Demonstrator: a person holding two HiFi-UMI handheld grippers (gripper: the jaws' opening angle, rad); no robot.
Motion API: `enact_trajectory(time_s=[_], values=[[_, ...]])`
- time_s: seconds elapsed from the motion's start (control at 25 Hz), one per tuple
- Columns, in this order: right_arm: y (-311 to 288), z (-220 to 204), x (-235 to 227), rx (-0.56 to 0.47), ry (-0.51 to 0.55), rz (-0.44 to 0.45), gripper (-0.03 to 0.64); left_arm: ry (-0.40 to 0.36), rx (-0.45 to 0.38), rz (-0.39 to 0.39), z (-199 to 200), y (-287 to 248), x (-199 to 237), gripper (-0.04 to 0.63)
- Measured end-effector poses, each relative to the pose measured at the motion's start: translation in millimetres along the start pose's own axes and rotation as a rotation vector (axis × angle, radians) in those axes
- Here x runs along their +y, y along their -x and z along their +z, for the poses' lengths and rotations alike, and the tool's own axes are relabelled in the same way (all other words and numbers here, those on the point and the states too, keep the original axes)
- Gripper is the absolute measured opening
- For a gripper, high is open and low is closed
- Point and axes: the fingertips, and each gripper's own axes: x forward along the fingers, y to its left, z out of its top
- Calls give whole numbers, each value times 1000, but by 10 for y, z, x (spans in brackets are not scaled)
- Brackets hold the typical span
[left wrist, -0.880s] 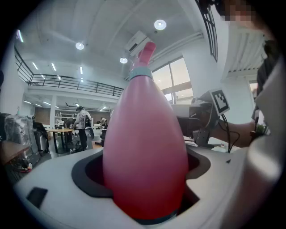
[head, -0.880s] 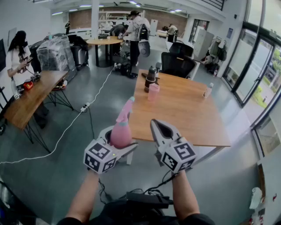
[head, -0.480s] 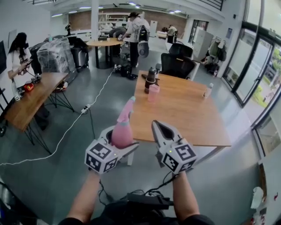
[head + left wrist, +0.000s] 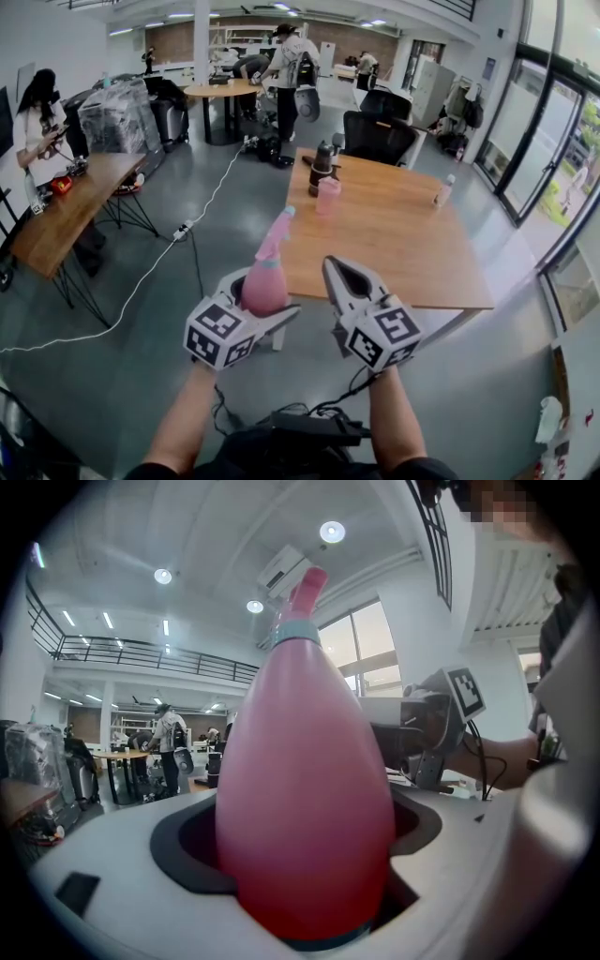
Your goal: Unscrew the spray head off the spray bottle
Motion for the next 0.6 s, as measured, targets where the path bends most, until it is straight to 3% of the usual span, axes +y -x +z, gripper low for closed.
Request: enact_trajectory(time_s=[0.2, 0.28, 0.36, 0.6], values=[[5, 149, 307, -26, -69, 164, 14, -8, 9, -36, -36, -27, -93, 451], [-6, 197, 461, -10, -65, 245, 115, -12, 15, -50, -57, -41, -153, 451], [-16, 219, 588, 10, -44, 292, 154, -15, 23, -46, -80, -47, -195, 451], [-82, 156, 767, 53, -62, 331, 175, -24, 52, 85, -175, -49, -128, 451]])
